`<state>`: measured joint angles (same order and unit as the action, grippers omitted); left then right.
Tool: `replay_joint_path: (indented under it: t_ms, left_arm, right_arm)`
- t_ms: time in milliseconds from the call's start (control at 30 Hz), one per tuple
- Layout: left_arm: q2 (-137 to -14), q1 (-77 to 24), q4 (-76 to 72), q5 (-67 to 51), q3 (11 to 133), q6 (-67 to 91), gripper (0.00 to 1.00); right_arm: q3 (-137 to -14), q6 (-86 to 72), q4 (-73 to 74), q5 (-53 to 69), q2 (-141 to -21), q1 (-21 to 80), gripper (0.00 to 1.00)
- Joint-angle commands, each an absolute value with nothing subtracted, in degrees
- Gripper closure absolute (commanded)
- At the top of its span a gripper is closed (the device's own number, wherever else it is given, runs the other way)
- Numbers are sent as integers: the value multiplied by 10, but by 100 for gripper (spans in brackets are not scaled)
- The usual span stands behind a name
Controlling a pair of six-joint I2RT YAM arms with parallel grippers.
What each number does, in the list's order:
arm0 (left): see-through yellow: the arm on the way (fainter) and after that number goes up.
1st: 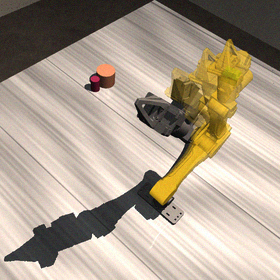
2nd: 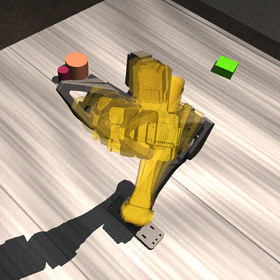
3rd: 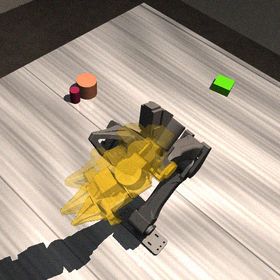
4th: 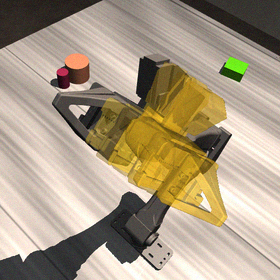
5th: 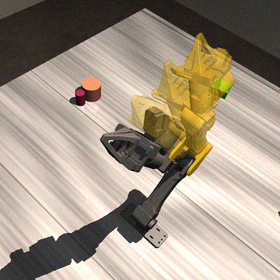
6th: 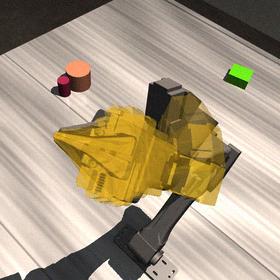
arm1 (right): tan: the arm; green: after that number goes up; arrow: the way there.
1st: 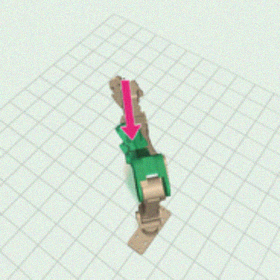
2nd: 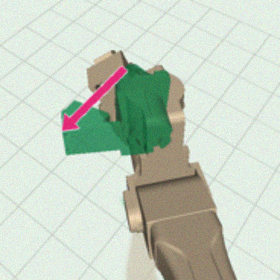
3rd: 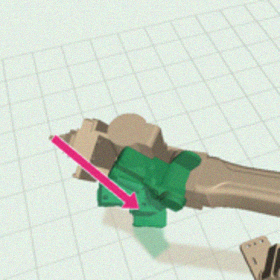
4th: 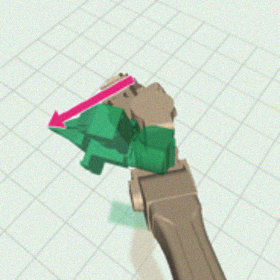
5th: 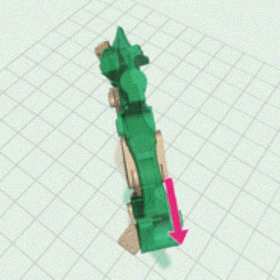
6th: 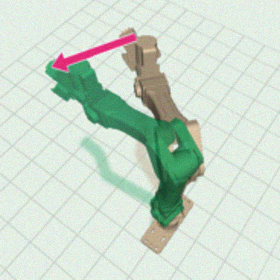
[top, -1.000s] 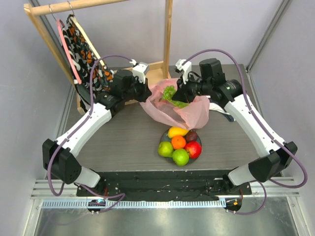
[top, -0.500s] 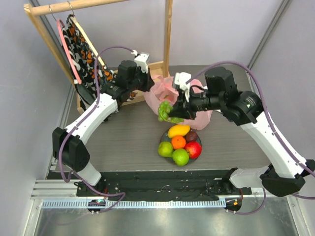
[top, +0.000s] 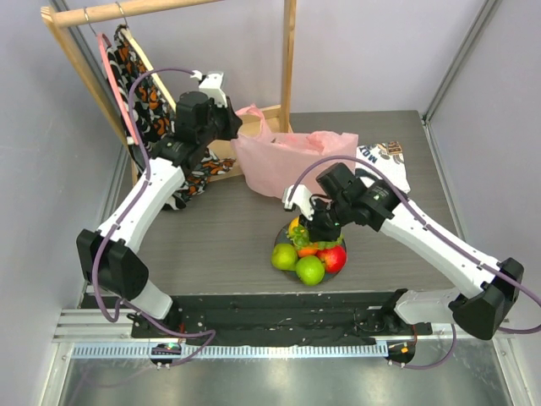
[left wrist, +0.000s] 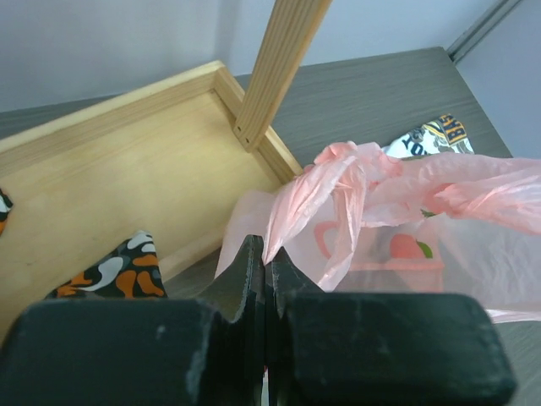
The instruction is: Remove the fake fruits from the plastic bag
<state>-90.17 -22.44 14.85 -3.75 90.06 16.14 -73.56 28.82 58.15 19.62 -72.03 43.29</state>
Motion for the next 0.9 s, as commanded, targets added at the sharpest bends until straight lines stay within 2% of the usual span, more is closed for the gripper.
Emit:
replay_joint_path:
  t_ms: [0, 133, 233, 267, 400, 467, 500, 667, 867]
  left_arm:
    - [-860, -221, 127, -54, 873, 170, 100]
    - [-850, -219, 125, -62, 858, 178, 100]
    - [-846, -218, 123, -68, 849, 185, 100]
    - [-843, -217, 121, -73, 846, 185, 100]
    - [-839, -214, 120, -75, 837, 186, 100]
    - [-840, -214, 117, -74, 835, 187, 100]
    - [-841, -213, 116, -75, 835, 187, 100]
    - [-848, -212, 113, -80, 839, 189, 100]
    - [-852, -210, 113, -76, 843, 185, 100]
  right_arm:
    - [-698, 303, 517, 123, -718, 435, 98]
    - [-679, 301, 497, 116, -739, 436, 97]
    - [-664, 298, 477, 102, -749, 435, 91]
    - [-662, 297, 471, 103, -753, 435, 81]
    - [-651, 287, 468, 112, -762, 436, 61]
    - [-643, 290, 468, 112, -762, 435, 59]
    - [-642, 290, 468, 110, -761, 436, 52]
    - [-654, 287, 476, 106, -755, 435, 31]
    - [-777, 284, 506, 60, -736, 435, 22]
